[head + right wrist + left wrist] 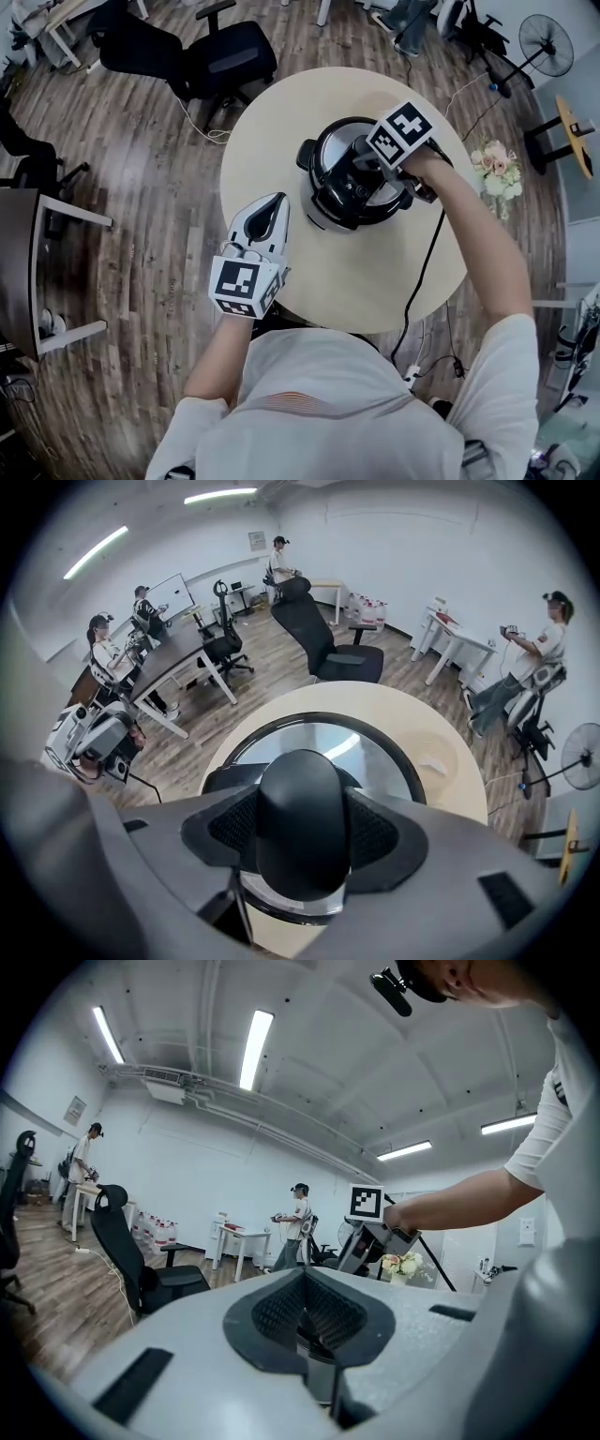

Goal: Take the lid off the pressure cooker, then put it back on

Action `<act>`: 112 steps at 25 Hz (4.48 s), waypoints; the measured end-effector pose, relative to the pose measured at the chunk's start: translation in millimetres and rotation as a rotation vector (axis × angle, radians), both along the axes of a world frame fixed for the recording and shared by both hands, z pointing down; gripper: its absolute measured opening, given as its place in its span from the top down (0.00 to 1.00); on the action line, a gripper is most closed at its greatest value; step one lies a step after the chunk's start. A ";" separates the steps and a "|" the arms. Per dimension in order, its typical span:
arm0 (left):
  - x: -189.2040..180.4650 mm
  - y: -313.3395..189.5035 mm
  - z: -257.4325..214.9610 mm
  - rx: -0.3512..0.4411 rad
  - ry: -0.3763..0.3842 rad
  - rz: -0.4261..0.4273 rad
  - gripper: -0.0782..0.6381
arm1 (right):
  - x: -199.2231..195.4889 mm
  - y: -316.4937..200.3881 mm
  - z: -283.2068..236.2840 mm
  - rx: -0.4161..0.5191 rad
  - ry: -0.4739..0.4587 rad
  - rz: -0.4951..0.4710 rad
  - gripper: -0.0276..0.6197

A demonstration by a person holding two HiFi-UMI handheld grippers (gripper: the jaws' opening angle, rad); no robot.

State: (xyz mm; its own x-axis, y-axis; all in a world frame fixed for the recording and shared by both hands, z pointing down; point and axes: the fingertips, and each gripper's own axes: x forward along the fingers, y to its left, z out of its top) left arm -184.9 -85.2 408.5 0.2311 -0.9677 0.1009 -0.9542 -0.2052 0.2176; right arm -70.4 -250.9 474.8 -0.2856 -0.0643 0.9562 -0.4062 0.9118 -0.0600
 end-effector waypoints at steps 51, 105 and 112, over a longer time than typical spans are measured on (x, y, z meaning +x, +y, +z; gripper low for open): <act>-25.9 -127.8 129.7 -0.222 1.283 0.222 0.36 | 4.2 -3.5 25.7 -0.038 -0.068 0.107 0.52; 3.9 -149.5 151.1 -0.378 1.317 0.386 0.80 | 2.7 13.7 26.7 -0.084 -0.012 -0.487 0.52; 4.2 -149.4 151.4 -0.371 1.330 0.384 0.80 | 2.5 12.3 26.6 -0.076 -0.024 -0.467 0.52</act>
